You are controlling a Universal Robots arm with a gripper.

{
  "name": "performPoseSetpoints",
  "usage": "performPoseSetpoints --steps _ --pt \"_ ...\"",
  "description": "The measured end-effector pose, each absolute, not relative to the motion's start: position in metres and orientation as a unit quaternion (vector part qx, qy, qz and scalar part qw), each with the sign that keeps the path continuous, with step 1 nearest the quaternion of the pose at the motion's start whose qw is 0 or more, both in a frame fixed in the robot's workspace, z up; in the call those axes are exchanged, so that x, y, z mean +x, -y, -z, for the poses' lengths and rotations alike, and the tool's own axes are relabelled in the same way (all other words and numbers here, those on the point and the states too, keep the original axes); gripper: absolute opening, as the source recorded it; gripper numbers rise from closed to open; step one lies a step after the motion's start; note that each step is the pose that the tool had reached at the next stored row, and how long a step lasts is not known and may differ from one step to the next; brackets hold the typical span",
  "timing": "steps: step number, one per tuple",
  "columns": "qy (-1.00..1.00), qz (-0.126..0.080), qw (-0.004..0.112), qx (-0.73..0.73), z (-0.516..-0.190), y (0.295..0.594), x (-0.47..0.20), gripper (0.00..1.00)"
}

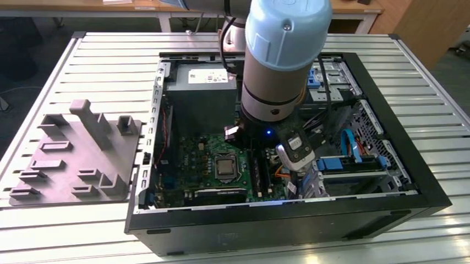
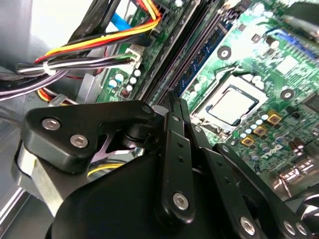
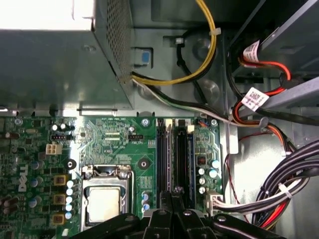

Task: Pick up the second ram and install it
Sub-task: 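Insert the second ram into the second slot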

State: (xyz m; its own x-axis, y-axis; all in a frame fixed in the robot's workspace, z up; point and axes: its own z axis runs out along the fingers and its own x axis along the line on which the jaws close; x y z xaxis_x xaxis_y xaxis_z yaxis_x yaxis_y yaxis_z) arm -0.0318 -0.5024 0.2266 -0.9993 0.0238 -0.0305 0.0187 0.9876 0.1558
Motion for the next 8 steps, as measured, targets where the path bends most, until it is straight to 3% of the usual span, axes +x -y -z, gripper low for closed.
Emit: performPoseSetpoints --steps 8 --pt "-0.997 -0.075 0.016 0.011 -0.2265 0.5036 -0.0317 0.11"
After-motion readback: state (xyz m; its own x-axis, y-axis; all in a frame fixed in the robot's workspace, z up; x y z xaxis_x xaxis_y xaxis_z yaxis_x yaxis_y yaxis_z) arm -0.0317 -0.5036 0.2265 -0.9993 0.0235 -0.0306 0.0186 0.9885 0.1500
